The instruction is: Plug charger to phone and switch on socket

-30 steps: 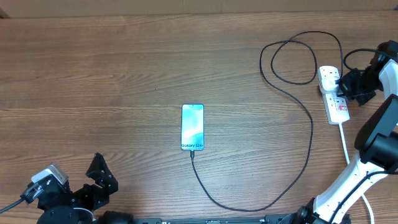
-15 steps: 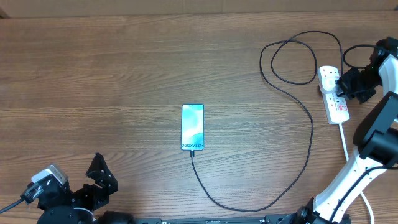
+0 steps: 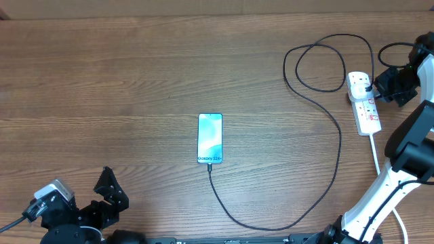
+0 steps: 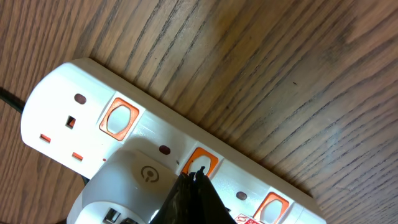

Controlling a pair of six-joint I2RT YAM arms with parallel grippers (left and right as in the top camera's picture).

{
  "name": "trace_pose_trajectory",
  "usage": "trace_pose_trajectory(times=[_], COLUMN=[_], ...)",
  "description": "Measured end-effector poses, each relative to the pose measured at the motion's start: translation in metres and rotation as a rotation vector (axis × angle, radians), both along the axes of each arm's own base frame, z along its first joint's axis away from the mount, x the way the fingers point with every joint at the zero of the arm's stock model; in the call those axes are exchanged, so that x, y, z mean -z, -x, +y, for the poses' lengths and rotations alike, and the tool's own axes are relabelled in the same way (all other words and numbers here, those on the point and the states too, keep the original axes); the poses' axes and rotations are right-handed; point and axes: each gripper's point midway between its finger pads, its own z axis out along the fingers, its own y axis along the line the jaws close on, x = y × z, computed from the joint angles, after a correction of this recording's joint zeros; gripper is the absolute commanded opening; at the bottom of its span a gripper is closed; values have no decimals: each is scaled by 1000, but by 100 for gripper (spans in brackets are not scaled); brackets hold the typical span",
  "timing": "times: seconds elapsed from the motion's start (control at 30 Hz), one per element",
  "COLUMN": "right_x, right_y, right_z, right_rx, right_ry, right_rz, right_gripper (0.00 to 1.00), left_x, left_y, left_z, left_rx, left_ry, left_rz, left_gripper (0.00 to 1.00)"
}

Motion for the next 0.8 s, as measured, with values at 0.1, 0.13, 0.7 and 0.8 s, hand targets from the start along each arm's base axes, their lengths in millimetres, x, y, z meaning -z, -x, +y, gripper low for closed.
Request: trace_pose_trajectory(times=[0.1,0.13,0.7,0.8], right_x=[3,5,20,19], right_y=[0,0,13,19], right_z=[0,0,16,20], right_rx=[-2,-3,-71,-62], right_ry=[-3,-4,9,-5], right_rz=[4,7,111,140], right_gripper=[4,4,4,4], left_x=[0,0,0,0], left_y=[0,0,0,0], left_z=[0,0,0,0], left_rx=[0,0,0,0], left_ry=[0,0,0,0], left_rz=[0,0,0,0], left_gripper=[100,100,100,100])
